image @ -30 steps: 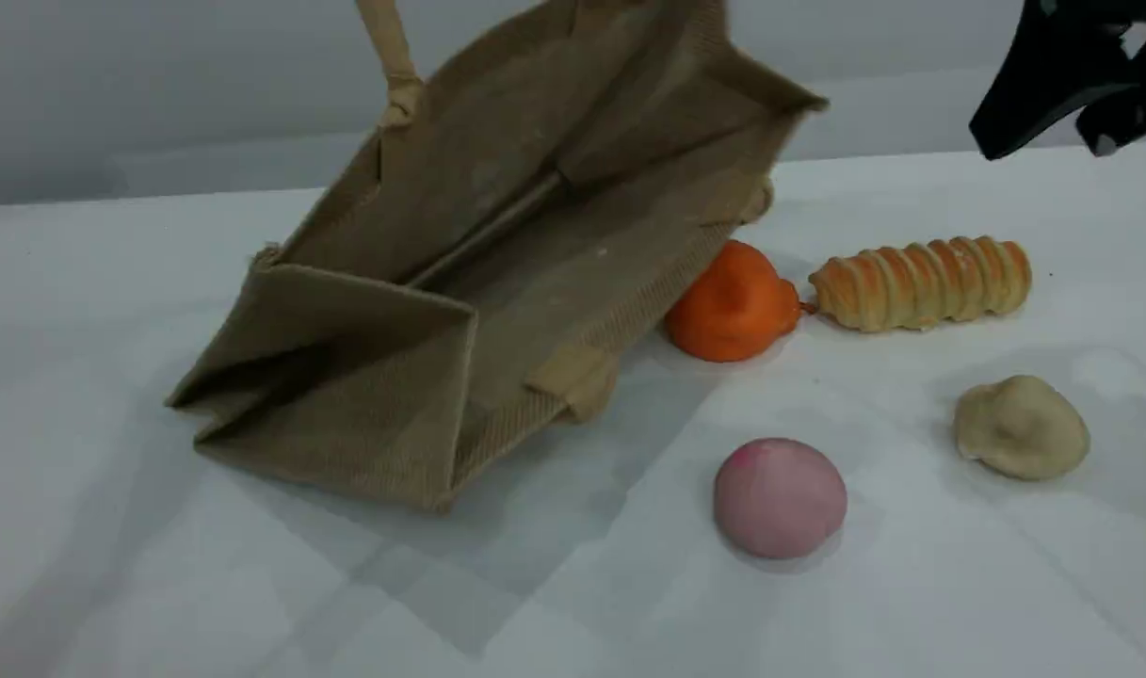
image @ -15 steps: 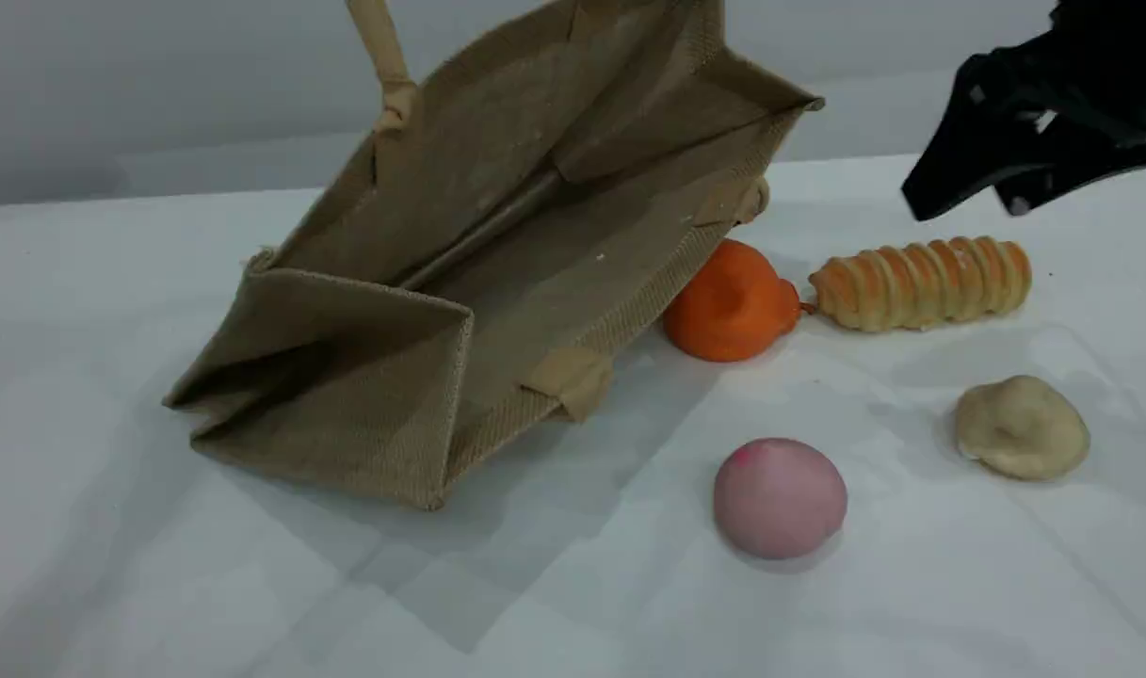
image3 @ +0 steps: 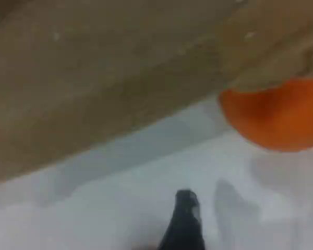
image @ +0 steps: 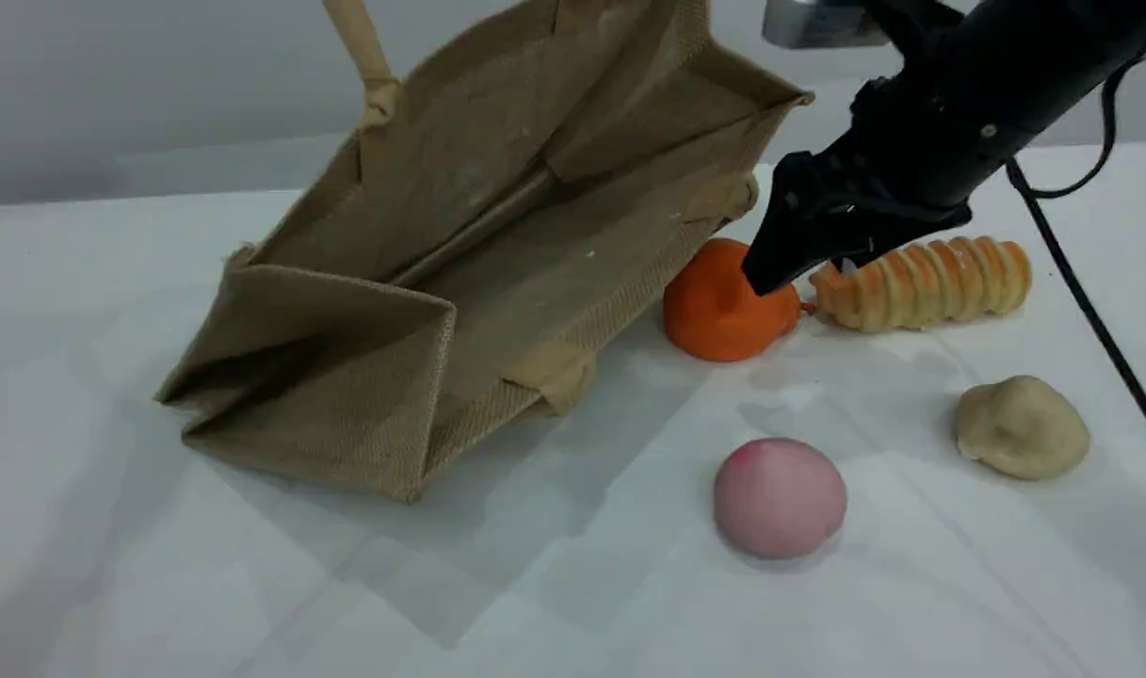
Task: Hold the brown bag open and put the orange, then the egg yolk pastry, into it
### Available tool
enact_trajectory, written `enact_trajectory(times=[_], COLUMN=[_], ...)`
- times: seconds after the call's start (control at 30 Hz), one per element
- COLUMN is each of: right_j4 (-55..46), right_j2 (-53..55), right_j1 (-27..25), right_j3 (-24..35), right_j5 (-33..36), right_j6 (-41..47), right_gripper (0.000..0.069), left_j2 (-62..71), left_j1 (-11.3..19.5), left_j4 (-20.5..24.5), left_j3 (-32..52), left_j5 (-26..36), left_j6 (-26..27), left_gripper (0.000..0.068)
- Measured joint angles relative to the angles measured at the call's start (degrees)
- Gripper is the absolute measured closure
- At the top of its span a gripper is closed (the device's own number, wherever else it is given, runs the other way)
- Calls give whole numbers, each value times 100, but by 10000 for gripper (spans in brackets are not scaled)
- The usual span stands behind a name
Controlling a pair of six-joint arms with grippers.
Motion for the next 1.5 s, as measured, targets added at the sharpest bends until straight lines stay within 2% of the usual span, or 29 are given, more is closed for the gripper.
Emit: enact_trajectory(times=[0.37,0.83,1.1,1.2,1.27,1.5], right_j4=[87,141,128,134,140,102], right_j2=[509,1330,1620,1705,1711,1711], right_j1=[50,50,50,50,50,50], right_j3=[-574,-1444,-1525,-1525,-1525,-1525], right_j5=[11,21,-372,-455,-455,-146], right_j6=[0,-37,-178,-185,-185,-191], right_gripper=[142,142,162,220,281,587], left_j2=[0,0,0,0,0,6], left_j1=[422,406,406,406,406,406], left_j4=[13,-36,-169,-188,-194,-194], left_j3=[0,0,0,0,0,0], left_j5=[-11,-9,-9,-9,-9,-9], left_j6=[-220,-165,-160,-160,-160,-158], left_gripper=[582,582,582,582,582,582])
